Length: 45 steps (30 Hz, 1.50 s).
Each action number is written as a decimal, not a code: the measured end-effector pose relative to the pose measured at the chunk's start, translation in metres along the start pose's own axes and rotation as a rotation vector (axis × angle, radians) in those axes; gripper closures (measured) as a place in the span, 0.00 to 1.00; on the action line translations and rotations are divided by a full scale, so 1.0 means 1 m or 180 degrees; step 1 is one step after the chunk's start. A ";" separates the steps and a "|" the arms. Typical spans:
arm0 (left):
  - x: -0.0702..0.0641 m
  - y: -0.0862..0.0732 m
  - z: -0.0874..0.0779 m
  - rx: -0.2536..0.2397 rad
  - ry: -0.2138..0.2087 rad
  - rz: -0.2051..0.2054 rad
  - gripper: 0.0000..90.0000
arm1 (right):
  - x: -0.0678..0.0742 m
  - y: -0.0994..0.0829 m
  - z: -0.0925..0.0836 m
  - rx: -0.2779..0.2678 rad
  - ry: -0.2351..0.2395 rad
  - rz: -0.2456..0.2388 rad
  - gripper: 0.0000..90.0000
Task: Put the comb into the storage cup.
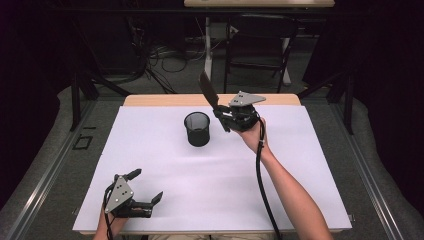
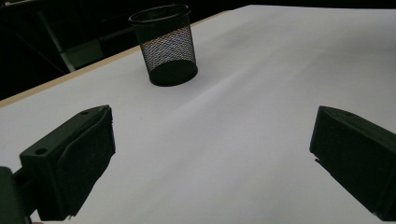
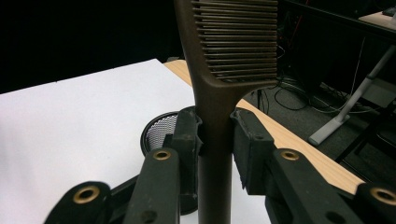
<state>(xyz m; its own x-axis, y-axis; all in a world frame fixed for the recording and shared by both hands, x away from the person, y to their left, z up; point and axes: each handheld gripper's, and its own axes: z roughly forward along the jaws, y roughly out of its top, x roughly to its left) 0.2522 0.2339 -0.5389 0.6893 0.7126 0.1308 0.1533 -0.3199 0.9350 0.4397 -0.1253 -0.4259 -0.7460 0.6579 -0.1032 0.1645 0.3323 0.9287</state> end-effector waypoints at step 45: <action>0.001 0.000 0.000 0.0001 0.0020 -0.0007 0.00 | 0.003 0.034 0.019 -0.0138 -0.0040 0.0022 0.81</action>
<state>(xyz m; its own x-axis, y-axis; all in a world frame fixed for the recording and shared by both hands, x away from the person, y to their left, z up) 0.2527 0.2348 -0.5389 0.6846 0.7171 0.1307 0.1551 -0.3185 0.9352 0.4555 -0.0991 -0.4018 -0.7368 0.6685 -0.1011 0.1413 0.2984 0.9439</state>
